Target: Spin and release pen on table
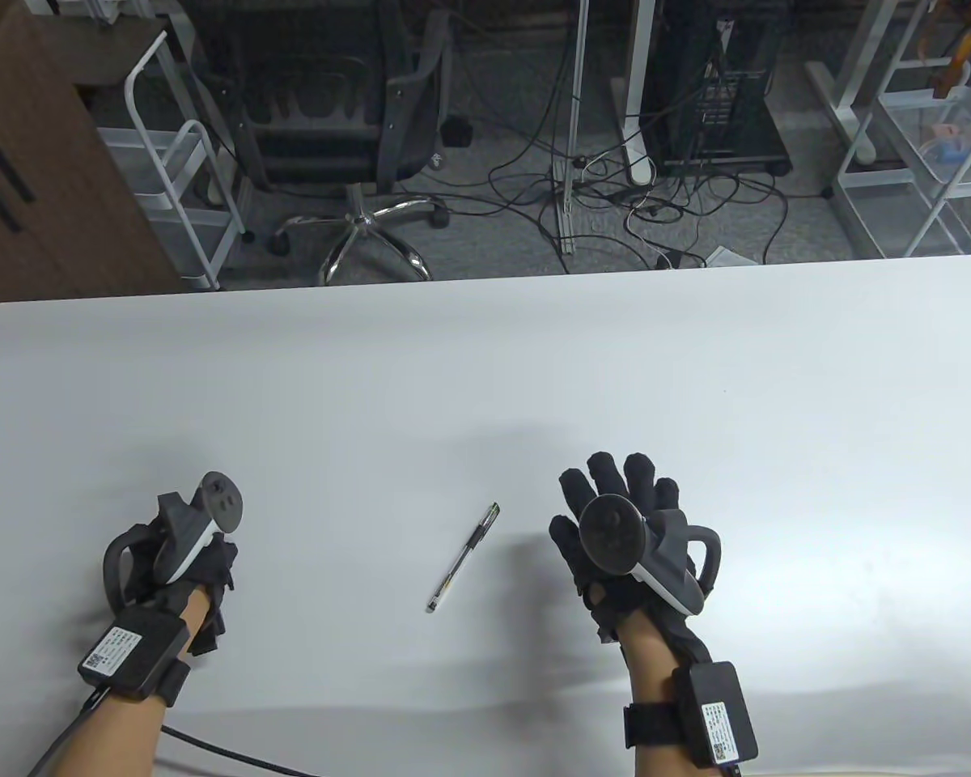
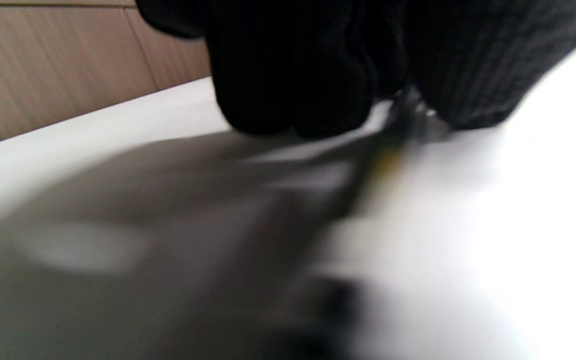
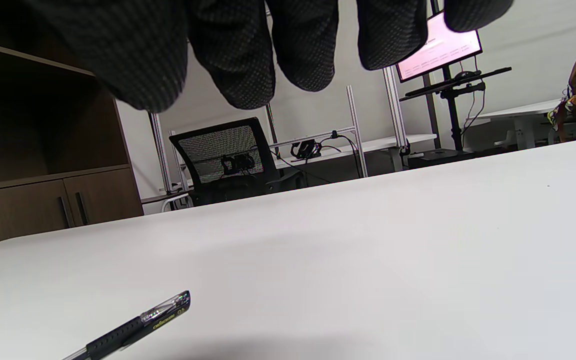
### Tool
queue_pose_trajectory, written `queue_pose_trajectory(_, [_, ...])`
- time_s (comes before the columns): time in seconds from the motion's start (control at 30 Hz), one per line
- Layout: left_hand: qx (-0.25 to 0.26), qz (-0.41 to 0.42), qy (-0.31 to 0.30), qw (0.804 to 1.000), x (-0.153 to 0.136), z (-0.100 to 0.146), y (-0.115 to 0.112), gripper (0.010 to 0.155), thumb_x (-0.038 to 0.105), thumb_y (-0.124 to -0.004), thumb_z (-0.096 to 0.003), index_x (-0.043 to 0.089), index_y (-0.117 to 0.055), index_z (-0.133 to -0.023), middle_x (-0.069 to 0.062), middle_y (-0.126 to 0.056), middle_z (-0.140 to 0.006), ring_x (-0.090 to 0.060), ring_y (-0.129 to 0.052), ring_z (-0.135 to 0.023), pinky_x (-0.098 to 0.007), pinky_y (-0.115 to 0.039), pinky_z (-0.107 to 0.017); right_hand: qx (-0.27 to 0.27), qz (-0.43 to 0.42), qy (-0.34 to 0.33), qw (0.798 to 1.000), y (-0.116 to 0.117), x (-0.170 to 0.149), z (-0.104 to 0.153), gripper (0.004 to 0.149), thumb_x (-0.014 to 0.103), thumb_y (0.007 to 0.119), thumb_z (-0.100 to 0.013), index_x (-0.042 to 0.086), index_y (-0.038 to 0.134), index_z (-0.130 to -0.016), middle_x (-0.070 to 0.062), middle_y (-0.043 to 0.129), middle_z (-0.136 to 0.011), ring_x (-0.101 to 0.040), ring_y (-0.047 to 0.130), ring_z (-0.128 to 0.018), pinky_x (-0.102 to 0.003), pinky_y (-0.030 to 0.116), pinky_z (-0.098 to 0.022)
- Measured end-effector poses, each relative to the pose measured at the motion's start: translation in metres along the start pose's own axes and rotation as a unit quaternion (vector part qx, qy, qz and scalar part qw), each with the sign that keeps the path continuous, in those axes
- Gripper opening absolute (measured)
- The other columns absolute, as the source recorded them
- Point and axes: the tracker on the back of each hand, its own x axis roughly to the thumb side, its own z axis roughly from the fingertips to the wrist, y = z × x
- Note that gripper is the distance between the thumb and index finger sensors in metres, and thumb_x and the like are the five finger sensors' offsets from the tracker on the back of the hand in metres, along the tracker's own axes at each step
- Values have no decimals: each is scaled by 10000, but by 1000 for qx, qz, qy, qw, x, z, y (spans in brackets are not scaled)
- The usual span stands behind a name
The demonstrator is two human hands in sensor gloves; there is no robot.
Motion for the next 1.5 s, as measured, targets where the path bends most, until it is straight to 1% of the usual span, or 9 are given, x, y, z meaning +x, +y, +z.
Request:
queue_pose_trajectory(0.1, [14, -47, -8, 999, 8, -1, 2, 537, 401, -963, -284, 216, -933, -788, 45, -1075, -613, -201, -1102, -604, -533, -710, -708, -1, -6, 0, 1000, 0, -1, 0, 636, 570, 819, -383, 314, 734, -959, -4, 595, -1072, -462, 517, -1048, -675, 432, -701])
queue_pose_trajectory(0.3, [38, -15, -60, 997, 24, 7, 26, 541, 393, -978, -274, 226, -933, -786, 39, -1077, -608, -219, -1100, -602, -539, -696, -713, -4, -8, 2, 1000, -2, -4, -1, 633, 570, 818, -384, 315, 737, -958, -2, 599, -1071, -461, 518, -1048, -675, 433, -700])
queue_pose_trajectory(0.53, [79, -13, -176, 981, 99, 45, 60, 543, 415, -972, -272, 238, -931, -784, 53, -1081, -600, -205, -1113, -584, -536, -715, -694, -1, -11, 5, 1000, -1, -6, -1, 634, 571, 817, -384, 314, 736, -958, -4, 603, -1069, -462, 520, -1048, -676, 433, -700])
queue_pose_trajectory(0.67, [83, -26, -210, 974, 150, 66, 60, 542, 420, -971, -272, 239, -934, -781, 51, -1087, -594, -201, -1118, -578, -533, -721, -691, 1, -11, 2, 1000, -1, -6, -1, 634, 571, 817, -384, 314, 736, -958, -5, 605, -1068, -463, 520, -1047, -676, 434, -699])
queue_pose_trajectory(0.87, [58, -57, -193, 978, 190, 68, 41, 527, 431, -968, -276, 244, -945, -767, 71, -1097, -579, -188, -1132, -559, -524, -736, -683, 3, -11, -3, 1000, 0, -4, -1, 634, 572, 817, -384, 314, 738, -958, -6, 608, -1067, -461, 522, -1047, -675, 435, -700])
queue_pose_trajectory(1.17, [71, -62, -165, 982, 195, 64, 36, 534, 471, -951, -276, 225, -957, -749, 90, -1118, -513, -162, -1154, -505, -507, -767, -663, 9, -11, -4, 1000, 1, -4, -3, 650, 572, 817, -384, 308, 719, -970, -6, 603, -1069, -465, 518, -1046, -674, 436, -700])
queue_pose_trajectory(1.23, [63, -57, -168, 982, 193, 64, 35, 505, 373, -953, -308, 361, -885, -809, 111, -1015, -704, -187, -1043, -731, -542, -657, -723, 12, -10, -4, 1000, 2, -4, -3, 649, 572, 817, -384, 309, 719, -969, -5, 604, -1069, -465, 517, -1047, -674, 436, -699])
queue_pose_trajectory(1.3, [111, -34, -169, 979, 185, 63, 48, 473, 227, -923, -340, 467, -896, -747, 67, -714, -1024, -245, -709, -1044, -593, -503, -768, 13, -10, -6, 1000, 2, -3, -2, 648, 572, 816, -384, 310, 720, -968, -5, 604, -1068, -465, 516, -1047, -674, 435, -700])
queue_pose_trajectory(1.5, [130, 158, -253, 946, 133, 75, 107, 389, 185, -882, -370, 440, -967, -651, 90, -594, -1099, -233, -526, -1115, -594, -385, -789, 13, -9, -9, 1000, 3, -2, -4, 646, 573, 814, -385, 311, 720, -968, -5, 601, -1071, -465, 516, -1047, -675, 433, -700])
